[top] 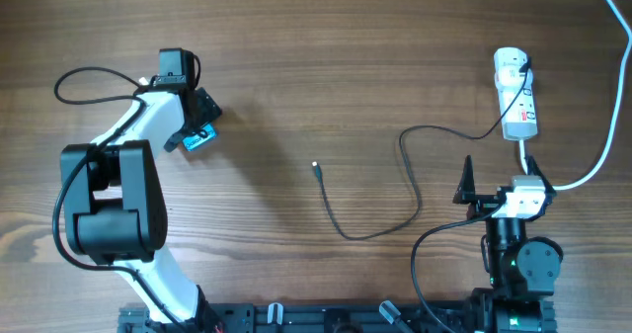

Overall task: Plug charger to phone and switch on socket
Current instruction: 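Carry the upright phone toward the table center with the left gripper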

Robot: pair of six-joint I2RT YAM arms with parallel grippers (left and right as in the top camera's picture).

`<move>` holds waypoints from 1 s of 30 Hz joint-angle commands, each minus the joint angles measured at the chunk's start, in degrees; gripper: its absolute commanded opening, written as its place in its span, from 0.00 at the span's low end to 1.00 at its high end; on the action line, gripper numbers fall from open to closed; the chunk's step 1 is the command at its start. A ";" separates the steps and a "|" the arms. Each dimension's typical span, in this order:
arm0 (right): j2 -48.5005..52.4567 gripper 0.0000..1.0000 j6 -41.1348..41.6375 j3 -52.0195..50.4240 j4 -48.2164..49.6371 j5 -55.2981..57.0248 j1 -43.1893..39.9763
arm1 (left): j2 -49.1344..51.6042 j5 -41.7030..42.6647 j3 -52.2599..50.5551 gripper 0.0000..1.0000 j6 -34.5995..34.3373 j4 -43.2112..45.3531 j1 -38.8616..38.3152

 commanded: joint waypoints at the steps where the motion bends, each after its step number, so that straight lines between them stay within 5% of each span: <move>1: -0.57 1.00 -0.28 -0.07 0.26 -0.70 0.28 | 4.50 3.61 -2.73 0.86 0.22 -2.16 0.59; 12: -0.57 1.00 -0.28 -0.07 0.26 -0.70 0.28 | 4.50 11.82 -2.73 0.66 0.24 -6.29 0.57; 24: -0.57 1.00 -0.28 -0.07 0.26 -0.70 0.28 | 4.50 12.66 -2.73 0.67 0.48 -15.47 -1.27; 30: -0.57 1.00 -0.28 -0.07 0.26 -0.70 0.28 | 4.50 12.87 -2.73 0.68 6.58 -15.63 -4.98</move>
